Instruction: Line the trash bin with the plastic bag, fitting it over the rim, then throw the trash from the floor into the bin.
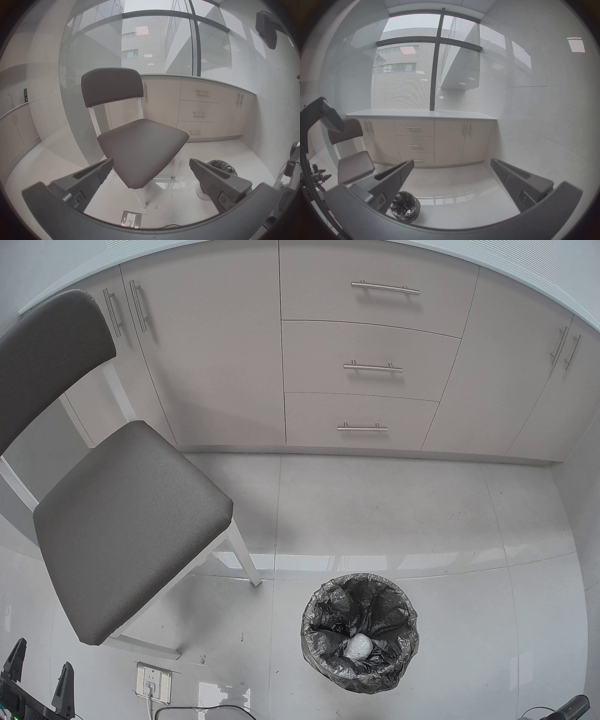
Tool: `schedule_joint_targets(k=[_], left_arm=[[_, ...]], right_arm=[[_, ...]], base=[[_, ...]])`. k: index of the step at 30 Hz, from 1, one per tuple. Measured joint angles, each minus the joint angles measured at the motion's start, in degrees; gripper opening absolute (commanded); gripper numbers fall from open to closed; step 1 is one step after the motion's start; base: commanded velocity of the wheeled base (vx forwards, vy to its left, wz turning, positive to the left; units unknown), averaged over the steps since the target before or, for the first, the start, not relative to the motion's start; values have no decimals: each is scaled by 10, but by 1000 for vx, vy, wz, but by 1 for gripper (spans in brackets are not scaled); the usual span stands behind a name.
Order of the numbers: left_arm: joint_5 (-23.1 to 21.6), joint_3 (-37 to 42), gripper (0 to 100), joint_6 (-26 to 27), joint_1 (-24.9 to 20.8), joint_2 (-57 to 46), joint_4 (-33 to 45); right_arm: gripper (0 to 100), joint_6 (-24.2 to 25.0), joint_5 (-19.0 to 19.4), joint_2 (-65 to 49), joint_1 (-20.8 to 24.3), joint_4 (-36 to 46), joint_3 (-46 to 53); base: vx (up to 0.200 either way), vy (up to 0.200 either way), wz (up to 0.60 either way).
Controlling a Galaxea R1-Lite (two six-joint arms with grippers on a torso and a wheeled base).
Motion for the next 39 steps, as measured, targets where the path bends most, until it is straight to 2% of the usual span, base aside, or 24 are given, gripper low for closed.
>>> schedule_joint_targets(k=[5, 13, 19, 24, 32, 39], left_arm=[[0, 0, 100, 0, 0, 0, 0], [0, 0, 100, 0, 0, 0, 0], [0, 0, 100, 0, 0, 0, 0], [0, 0, 100, 0, 0, 0, 0], [-1, 0, 100, 1, 0, 0, 0], [-1, 0, 100, 1, 0, 0, -1]], right_arm=[[100, -9, 30, -58, 4, -99, 139], [100, -24, 71, -115, 12, -343, 370], [100, -38, 92, -137, 17, -483, 546], [100, -43, 109, -153, 19, -551, 684], [100, -3, 130, -180, 22, -627, 888], [100, 16, 128, -191, 23, -638, 936]], base=[[0, 0, 0], [0, 0, 0], [0, 0, 0], [0, 0, 0], [0, 0, 0], [0, 0, 0]])
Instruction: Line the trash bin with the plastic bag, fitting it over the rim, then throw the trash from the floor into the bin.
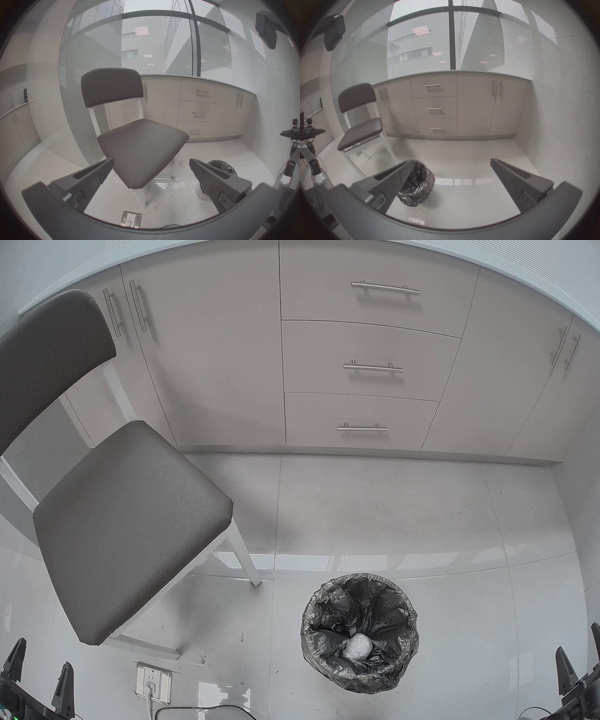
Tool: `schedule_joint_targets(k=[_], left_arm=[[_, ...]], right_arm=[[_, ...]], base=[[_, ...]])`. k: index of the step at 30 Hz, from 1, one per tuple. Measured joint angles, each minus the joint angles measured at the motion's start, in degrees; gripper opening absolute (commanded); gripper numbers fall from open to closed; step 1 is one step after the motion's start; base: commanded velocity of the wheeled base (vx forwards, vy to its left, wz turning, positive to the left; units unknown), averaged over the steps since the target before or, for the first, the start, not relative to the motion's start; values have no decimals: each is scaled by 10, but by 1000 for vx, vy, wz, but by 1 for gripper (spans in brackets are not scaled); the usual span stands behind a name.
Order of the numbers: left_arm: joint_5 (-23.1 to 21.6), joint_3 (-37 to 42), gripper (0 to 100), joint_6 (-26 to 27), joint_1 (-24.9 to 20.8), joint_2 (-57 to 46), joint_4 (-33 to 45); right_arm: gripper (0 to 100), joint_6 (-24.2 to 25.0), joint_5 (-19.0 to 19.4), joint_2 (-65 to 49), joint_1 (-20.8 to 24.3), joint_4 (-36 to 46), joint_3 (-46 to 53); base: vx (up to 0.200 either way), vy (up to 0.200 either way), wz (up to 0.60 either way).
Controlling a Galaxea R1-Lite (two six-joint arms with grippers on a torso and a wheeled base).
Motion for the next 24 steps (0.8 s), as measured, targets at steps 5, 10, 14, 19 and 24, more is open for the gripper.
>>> schedule_joint_targets(k=[5, 10, 14, 19, 24], left_arm=[[0, 0, 100, 0, 0, 0, 0], [0, 0, 100, 0, 0, 0, 0], [0, 0, 100, 0, 0, 0, 0], [0, 0, 100, 0, 0, 0, 0], [0, 0, 100, 0, 0, 0, 0]], right_arm=[[100, -2, 0, -2, 2, 7, 4], [100, -1, 0, -3, 1, 7, 4], [100, 0, 0, -3, 0, 6, 5], [100, 4, 0, -3, 0, 5, 5], [100, 4, -1, -3, 0, 5, 5]], base=[[0, 0, 0], [0, 0, 0], [0, 0, 0], [0, 0, 0], [0, 0, 0]])
